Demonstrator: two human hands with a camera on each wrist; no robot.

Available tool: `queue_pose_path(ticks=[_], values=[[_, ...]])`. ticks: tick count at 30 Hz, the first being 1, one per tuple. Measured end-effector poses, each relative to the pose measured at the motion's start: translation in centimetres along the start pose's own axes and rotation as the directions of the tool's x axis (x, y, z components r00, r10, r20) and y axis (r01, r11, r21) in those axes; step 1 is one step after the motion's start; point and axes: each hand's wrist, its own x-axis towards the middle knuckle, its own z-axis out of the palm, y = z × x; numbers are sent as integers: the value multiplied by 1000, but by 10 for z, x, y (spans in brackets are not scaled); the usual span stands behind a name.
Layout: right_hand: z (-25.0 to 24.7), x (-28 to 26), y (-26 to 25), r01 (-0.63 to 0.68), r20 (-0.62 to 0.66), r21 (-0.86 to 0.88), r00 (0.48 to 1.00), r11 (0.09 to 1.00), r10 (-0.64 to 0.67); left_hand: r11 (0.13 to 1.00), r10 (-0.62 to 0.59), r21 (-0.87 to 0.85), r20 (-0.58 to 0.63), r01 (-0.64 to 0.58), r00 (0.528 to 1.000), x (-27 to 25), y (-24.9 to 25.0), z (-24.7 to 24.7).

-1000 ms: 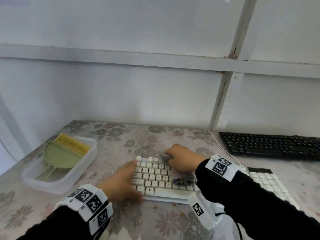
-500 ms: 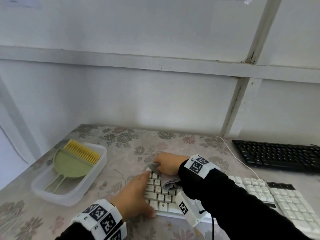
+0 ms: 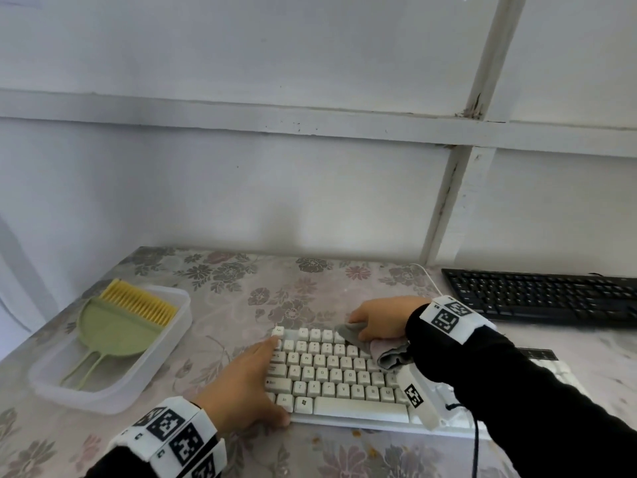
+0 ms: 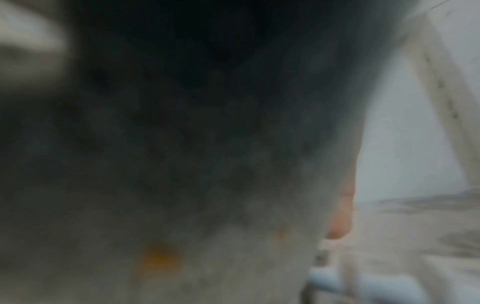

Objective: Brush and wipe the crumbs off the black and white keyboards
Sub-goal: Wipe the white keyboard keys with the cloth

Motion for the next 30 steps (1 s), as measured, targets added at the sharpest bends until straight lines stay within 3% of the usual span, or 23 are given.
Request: queue_pose_path(ticks=[14,18,23,27,30], values=[[23,-54,109,-151,-16,-19,989,988,150,1000,-23,9,4,23,1000,1,-1,1],[27,-66,139,-242,-32,-87,970,966,241,999,-34,-33,-5,34,999,1,0,1],[20,-94,169,-348,-91,-26,934,937,345,998,-48,-28,-5,48,999,0,1,1],[29,-109,185,-336,-101,88,934,938,343,998,-65,12,1,65,998,1,4,1],[46,-102,185,-249,-147,110,953,962,264,996,-75,41,15,74,997,3,7,-1]])
